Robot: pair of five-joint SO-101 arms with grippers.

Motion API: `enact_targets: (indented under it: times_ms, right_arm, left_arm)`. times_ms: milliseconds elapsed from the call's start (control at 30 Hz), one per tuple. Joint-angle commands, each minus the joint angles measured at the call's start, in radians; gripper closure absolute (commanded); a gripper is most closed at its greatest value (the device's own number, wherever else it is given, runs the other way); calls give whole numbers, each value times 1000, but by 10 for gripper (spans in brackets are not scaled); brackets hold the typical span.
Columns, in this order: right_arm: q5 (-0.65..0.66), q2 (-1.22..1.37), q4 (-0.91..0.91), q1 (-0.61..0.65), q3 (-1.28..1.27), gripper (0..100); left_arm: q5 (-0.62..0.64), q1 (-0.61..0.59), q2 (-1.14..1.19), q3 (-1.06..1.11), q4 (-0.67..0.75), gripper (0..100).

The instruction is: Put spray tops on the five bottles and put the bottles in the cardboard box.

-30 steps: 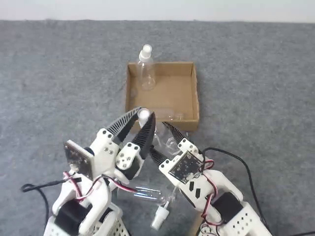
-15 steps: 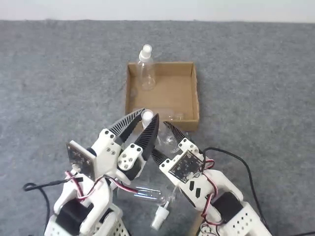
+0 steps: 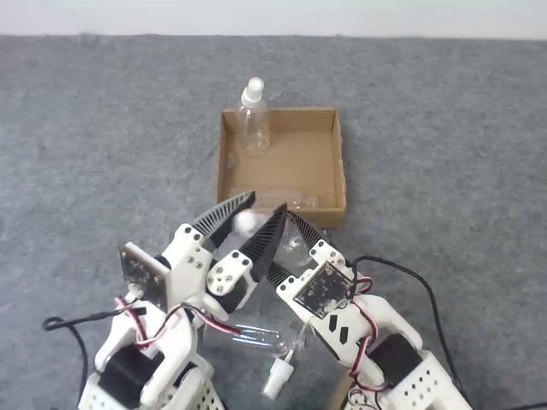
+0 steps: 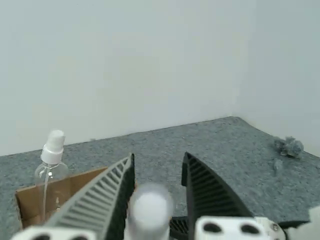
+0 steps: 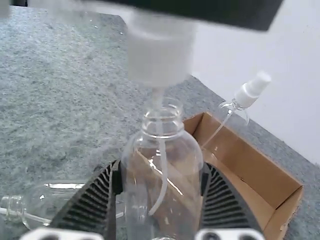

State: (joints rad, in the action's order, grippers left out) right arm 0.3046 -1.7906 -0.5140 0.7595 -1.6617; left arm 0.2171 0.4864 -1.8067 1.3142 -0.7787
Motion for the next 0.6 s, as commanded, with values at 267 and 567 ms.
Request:
enact_targets:
  times_ms: [267, 567]
  right_arm:
    - [6, -24, 18, -42, -11, 940]
    - [6, -24, 18, -39, -15, 940]
  left_arm:
    - [-2, -83, -12, -38, 11, 859]
    - [-8, 28, -12, -18, -5, 859]
